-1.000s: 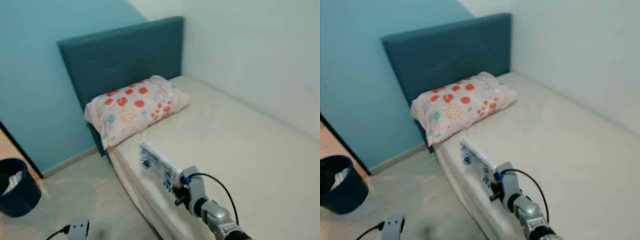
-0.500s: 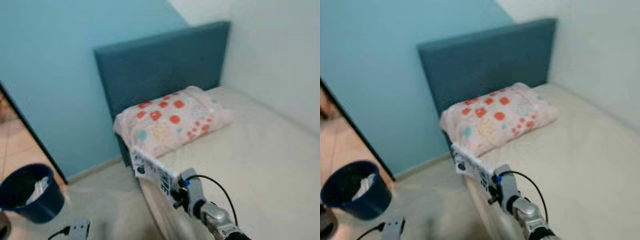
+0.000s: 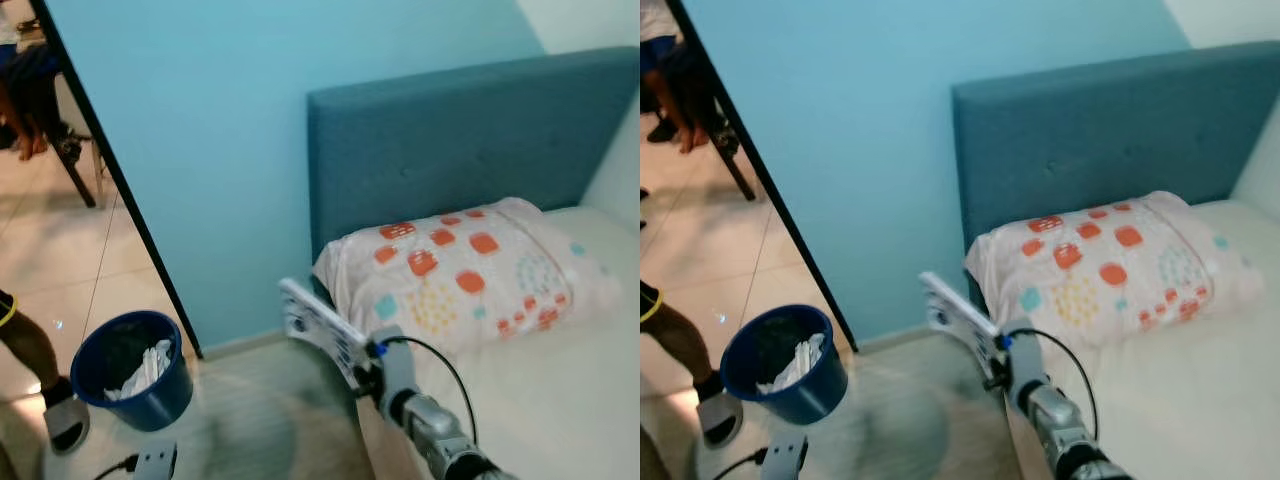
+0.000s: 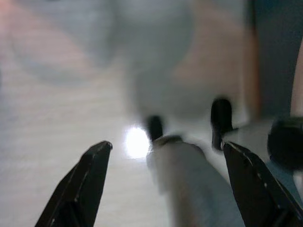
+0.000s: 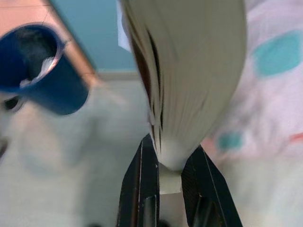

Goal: Clean up the room

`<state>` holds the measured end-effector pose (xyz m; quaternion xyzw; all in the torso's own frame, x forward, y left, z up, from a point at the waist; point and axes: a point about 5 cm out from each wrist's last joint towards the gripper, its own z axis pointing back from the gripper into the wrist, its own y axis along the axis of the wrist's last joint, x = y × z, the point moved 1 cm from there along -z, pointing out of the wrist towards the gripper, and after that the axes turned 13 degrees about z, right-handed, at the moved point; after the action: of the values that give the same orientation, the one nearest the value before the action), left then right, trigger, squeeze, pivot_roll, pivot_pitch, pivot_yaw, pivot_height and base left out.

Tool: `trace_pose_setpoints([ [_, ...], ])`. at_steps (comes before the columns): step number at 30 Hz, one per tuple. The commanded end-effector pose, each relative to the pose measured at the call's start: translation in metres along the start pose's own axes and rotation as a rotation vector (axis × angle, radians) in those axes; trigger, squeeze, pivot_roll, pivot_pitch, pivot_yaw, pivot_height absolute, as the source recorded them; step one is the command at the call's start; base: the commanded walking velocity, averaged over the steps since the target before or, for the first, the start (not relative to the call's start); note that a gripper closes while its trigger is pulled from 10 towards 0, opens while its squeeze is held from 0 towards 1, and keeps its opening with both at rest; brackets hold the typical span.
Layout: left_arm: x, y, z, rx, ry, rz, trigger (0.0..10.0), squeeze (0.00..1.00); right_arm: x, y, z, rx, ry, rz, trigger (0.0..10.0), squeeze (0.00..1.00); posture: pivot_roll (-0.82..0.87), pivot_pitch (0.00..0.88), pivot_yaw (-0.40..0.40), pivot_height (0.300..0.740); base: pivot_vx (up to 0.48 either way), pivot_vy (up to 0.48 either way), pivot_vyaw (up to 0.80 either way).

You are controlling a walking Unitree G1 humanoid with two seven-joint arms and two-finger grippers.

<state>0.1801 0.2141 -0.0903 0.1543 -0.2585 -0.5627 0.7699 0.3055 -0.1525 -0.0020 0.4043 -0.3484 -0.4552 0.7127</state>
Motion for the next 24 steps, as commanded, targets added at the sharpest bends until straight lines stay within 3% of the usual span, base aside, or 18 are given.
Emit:
trace_pose_setpoints([
  [1,-0.008,-0.014,0.003,-0.056,0.019,-0.024,10.0,0.0,-0.007,0.001,-0.001,0.016,-0.002,-0.045,10.0,0.0,-0.11,0.04,0.017,0.74,0.0,-0.469,0.0],
  [2,-0.008,-0.014,0.003,-0.058,0.019,-0.028,10.0,0.0,0.002,-0.002,0.001,0.009,-0.055,-0.114,10.0,0.0,-0.11,0.04,0.018,0.74,0.0,-0.469,0.0],
  [3,-0.008,-0.014,0.003,-0.058,0.019,-0.028,10.0,0.0,0.002,-0.002,0.001,0.009,-0.055,-0.114,10.0,0.0,-0.11,0.04,0.018,0.74,0.0,-0.469,0.0],
  [6,-0.008,-0.015,0.004,-0.058,0.026,0.0,10.0,0.0,0.024,-0.016,0.01,-0.021,-0.184,-0.296,10.0,0.0,-0.12,0.04,0.021,0.74,0.0,-0.42,0.0],
  [14,-0.009,-0.014,0.004,-0.05,0.039,0.013,10.0,0.0,0.037,-0.034,0.02,-0.071,-0.279,-0.483,10.0,0.0,-0.12,0.039,0.018,0.74,0.0,-0.041,0.0],
  [16,-0.009,-0.014,0.004,-0.05,0.038,0.014,10.0,0.0,0.043,-0.046,0.027,-0.081,-0.352,-0.657,10.0,0.0,-0.12,0.041,0.018,0.74,0.0,0.0,0.0],
  [19,-0.009,-0.014,0.004,-0.05,0.037,0.014,10.0,0.0,0.043,-0.051,0.03,-0.081,-0.372,-0.739,10.0,0.0,-0.12,0.041,0.018,0.74,0.0,0.0,0.0],
  [21,-0.01,-0.014,0.004,-0.051,0.038,0.011,10.0,0.0,0.034,-0.06,0.032,-0.12,-0.327,-0.858,10.0,0.0,-0.13,0.042,0.017,0.74,0.0,0.0,0.0],
  [24,-0.01,-0.014,0.004,-0.052,0.038,0.007,10.0,0.0,0.02,-0.071,0.034,-0.194,-0.258,-0.903,10.0,0.0,-0.13,0.043,0.019,0.74,0.0,0.0,0.0],
])
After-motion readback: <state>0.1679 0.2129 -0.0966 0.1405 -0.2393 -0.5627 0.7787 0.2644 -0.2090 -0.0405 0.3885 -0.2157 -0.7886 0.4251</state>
